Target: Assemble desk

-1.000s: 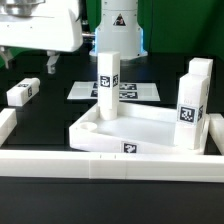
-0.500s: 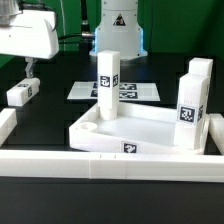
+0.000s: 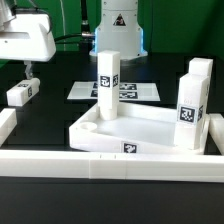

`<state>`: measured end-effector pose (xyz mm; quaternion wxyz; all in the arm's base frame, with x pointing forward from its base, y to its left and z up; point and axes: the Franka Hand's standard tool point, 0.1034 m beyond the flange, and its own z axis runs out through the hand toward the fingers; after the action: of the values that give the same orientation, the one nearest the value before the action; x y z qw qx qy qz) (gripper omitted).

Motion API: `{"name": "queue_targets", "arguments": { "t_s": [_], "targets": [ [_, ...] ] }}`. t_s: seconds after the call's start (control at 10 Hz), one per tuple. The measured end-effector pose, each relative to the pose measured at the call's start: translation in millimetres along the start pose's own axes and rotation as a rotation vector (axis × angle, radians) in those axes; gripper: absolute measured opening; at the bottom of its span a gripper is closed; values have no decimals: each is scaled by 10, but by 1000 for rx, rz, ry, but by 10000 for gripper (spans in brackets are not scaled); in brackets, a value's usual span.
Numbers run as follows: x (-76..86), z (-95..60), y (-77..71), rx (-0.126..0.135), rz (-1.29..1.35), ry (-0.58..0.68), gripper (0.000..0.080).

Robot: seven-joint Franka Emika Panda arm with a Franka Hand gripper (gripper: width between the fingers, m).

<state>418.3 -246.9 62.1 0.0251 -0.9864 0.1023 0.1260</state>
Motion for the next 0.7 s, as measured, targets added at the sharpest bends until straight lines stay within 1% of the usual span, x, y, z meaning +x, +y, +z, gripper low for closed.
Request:
{"name": "queue_targets", "arguments": {
  "t_s": [0.1,0.2,0.3,0.4,0.5,0.6,0.7],
  "targets": [
    [-30,14,-34,15,10,-69,648],
    [-11,24,-47,20,3,-102,649],
    [-54,40,-77,34,-2,-176,649],
    [-47,56,-79,38,-7,-240,649],
    [-34,103,-68,38,0,-285,649],
    [-58,143,-66,48,10,-352,648],
    [-51,162,-53,40,12,-404,649]
  ]
}}
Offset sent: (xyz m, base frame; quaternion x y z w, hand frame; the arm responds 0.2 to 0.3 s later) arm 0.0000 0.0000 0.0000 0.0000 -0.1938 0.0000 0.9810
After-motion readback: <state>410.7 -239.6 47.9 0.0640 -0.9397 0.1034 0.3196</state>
